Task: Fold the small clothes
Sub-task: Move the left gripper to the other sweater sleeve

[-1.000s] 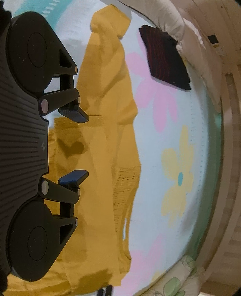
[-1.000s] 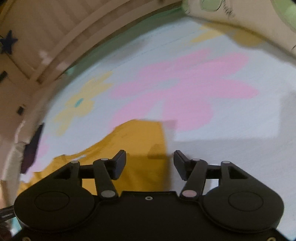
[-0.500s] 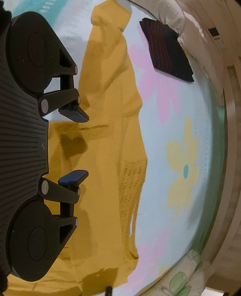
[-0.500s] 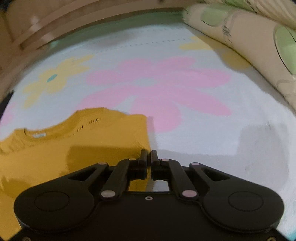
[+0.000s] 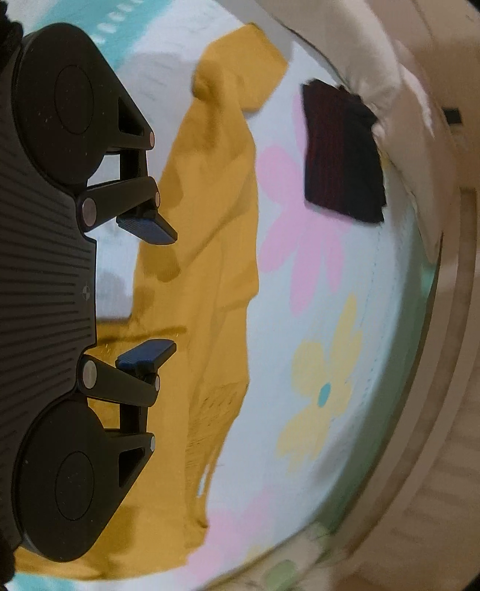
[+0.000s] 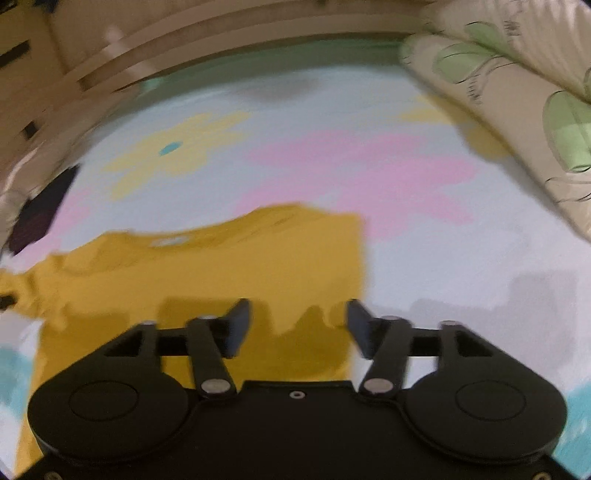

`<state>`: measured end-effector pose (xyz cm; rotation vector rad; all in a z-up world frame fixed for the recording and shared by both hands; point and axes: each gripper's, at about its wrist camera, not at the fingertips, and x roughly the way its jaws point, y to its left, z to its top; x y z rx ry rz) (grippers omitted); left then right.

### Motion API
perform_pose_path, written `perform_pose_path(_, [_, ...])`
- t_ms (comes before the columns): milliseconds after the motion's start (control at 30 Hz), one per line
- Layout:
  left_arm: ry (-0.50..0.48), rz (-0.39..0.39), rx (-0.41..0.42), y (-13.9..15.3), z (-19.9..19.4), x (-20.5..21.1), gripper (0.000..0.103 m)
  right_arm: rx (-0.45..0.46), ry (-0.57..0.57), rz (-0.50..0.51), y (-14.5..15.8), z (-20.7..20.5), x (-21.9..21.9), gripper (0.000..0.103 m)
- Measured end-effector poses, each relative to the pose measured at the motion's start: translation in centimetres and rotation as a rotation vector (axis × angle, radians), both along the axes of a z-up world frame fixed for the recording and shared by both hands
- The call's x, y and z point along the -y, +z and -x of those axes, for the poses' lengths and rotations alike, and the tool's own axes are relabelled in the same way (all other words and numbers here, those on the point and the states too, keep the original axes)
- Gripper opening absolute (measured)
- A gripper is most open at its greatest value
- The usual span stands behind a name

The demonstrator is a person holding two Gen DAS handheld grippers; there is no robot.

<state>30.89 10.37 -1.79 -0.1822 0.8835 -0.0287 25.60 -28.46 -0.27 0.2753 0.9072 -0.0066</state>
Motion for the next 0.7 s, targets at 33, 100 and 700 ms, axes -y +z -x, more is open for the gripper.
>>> perform_pose_path(33, [0.017, 0.028, -0.001, -0.2, 0.0, -0.8, 0.055, -0.006, 0.021, -0.006, -0.1, 0.4, -0.9, 0.073])
perform_pose_path(100, [0.034, 0.055, -0.009, -0.4, -0.1, -1.7, 0.055, -0.023, 0.068, -0.007, -0.3, 1.2, -3.0, 0.08])
perform_pose_path(700, [0.352, 0.202, 0.096, -2.2, -1.9, -14.8, 0.081, -0.171, 0.212, -0.084, -5.2, 2.9, -12.5, 0.103])
